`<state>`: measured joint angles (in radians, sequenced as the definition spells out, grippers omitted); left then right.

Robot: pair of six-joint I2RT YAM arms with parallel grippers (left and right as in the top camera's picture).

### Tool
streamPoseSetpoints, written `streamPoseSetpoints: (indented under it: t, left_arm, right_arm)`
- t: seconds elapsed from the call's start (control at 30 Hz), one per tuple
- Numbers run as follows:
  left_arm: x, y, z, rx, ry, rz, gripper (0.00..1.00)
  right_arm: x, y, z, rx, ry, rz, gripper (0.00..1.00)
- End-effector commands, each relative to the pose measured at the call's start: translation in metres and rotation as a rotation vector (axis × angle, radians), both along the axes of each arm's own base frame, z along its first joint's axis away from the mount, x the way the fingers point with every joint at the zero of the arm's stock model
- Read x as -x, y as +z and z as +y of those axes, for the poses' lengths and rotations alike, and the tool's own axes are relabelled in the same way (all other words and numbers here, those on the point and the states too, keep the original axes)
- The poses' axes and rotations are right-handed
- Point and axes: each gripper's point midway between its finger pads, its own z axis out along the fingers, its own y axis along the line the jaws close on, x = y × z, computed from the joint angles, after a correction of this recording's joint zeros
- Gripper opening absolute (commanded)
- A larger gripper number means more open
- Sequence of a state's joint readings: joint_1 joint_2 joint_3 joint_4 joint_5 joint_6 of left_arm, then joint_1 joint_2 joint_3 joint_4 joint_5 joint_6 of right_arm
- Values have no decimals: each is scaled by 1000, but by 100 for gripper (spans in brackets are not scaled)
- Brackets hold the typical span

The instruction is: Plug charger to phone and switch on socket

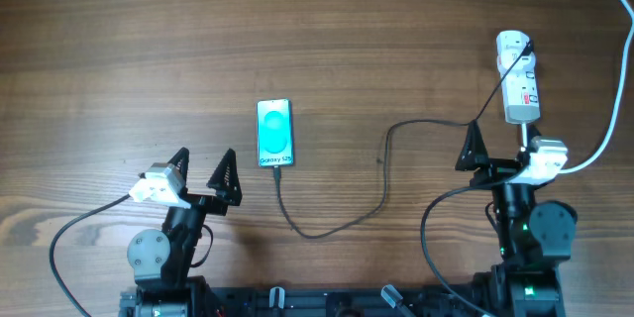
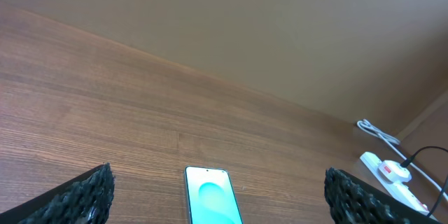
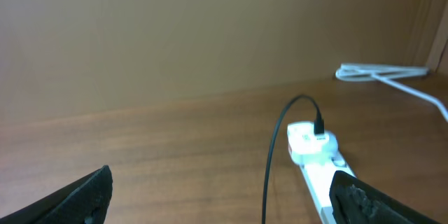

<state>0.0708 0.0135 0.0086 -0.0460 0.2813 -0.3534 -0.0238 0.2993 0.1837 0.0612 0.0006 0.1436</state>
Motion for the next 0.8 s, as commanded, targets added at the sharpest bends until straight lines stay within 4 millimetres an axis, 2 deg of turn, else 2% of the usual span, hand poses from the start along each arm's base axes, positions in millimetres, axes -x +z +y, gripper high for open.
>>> streamPoseSetpoints:
  t: [0.0,0.13,0.17,0.3,0.43,0.57,0.67,0.7,0.73,0.77]
  left_arm:
    - [0,0,1,-6,7,-5,100]
    - [0,0,1,-6,7,-5,100]
    - [0,0,1,-6,7,-5,100]
    - [0,0,1,-6,7,-5,100]
    - [0,0,1,-6,7,-5,100]
    - [0,0,1,-6,7,-5,100]
    - [0,0,1,-6,7,-5,100]
    - [0,0,1,-6,7,-5,100]
    - [0,0,1,-6,7,-5,100]
    - [0,0,1,-6,7,-5,100]
  right_arm:
    - [8,23,1,13,2,-91,100]
    - [23,64,1,18,1,-285,100]
    - [26,68,1,18,1,-315,100]
    - [39,75,2,20,1,-393,100]
    - [41,79,2,20,1,-428,100]
    - [33,57,1,19,1,-367,100]
    - [22,16,1,17,1,-263,100]
    - [19,-1,2,15,5,-190,100]
    - [17,-29,2,12,5,-75,100]
    - [17,-33,3,14,15,-62,100]
